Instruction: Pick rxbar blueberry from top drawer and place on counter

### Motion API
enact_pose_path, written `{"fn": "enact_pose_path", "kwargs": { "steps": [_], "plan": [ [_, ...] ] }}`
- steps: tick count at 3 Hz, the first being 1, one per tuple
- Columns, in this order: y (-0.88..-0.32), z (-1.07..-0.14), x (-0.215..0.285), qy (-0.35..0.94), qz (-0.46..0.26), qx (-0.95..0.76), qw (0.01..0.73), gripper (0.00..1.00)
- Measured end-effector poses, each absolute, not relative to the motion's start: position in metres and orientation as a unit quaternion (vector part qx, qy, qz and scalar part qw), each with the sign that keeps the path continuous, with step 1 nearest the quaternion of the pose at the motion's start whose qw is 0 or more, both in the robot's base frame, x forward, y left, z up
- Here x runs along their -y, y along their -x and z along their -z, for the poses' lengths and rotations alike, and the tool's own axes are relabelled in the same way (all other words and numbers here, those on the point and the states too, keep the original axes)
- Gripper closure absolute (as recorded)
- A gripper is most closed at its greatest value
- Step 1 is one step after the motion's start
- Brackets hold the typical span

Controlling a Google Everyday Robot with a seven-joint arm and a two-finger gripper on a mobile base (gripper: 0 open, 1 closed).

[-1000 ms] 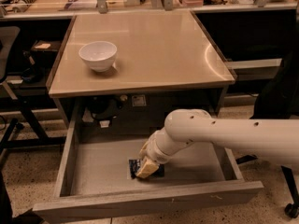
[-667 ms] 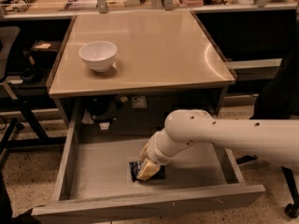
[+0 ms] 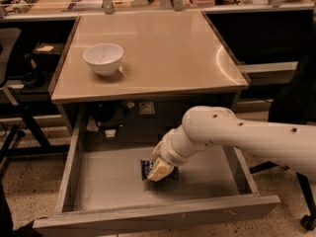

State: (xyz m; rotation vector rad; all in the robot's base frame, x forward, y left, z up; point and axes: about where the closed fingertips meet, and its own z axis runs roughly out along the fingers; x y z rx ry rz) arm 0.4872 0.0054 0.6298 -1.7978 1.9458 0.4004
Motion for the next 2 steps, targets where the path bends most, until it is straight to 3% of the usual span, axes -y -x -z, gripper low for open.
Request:
{"fn": "enact_pose_path", "kwargs": {
  "steps": [2],
  "plan": [
    [-0.504,-0.692,0.016,0.64,-0.114,-0.722,0.238,1.0]
  ]
}}
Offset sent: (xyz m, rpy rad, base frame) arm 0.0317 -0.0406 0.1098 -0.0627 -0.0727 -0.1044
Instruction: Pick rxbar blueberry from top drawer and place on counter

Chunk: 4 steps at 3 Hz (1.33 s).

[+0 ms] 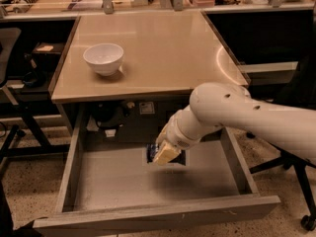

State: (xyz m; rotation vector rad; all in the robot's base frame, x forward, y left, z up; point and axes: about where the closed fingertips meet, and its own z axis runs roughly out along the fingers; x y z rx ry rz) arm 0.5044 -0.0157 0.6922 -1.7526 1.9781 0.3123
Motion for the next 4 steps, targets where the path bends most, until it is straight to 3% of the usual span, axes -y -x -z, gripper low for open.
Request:
{"fn": "enact_pose_path", "kwargs": {
  "steps": [4],
  "plan": [
    [-0.583,-0.806,0.06,0.625,-0.066,-0.74,0.239,1.0]
  ]
}}
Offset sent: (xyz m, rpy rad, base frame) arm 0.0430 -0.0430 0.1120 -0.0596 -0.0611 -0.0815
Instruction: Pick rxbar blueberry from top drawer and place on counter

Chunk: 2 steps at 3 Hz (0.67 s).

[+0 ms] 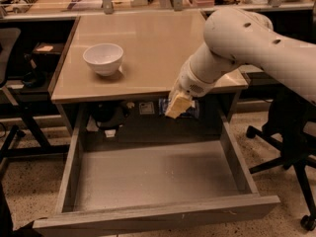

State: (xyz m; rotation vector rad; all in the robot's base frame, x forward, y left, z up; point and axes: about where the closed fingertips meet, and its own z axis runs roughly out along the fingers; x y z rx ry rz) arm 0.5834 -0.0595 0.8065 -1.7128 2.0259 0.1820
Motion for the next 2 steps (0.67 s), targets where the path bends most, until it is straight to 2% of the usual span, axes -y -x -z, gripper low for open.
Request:
{"fn": "enact_pose_path", "kwargs": {
  "steps": [2],
  "plan": [
    [-0.636,-0.851,0.071,0.629,-0.039,-0.737,0.245,1.0]
  ]
}}
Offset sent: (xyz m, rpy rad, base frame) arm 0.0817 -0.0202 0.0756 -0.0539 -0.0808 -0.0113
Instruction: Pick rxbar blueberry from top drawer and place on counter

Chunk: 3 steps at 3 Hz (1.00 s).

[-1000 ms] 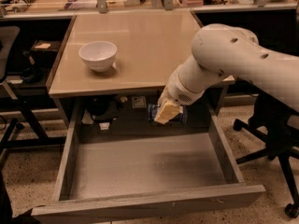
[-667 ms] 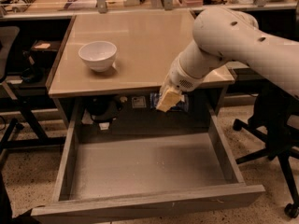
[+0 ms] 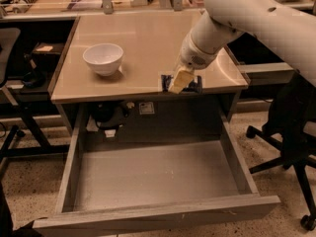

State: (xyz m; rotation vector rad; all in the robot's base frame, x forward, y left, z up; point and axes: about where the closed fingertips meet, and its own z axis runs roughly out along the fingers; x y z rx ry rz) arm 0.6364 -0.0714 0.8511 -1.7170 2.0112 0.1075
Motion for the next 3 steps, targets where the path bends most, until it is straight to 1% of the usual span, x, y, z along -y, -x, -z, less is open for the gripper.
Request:
{"fn": "enact_pose_path", "kwargs": {
  "steps": [1,3],
  "plan": [
    [-0.66,-0.864,0.069,0.635,-0.034,-0.732,0.243,1.0],
    [-0.705,-0.864,0.045,0.655,-0.042,-0.717,0.236,1.0]
  ]
}}
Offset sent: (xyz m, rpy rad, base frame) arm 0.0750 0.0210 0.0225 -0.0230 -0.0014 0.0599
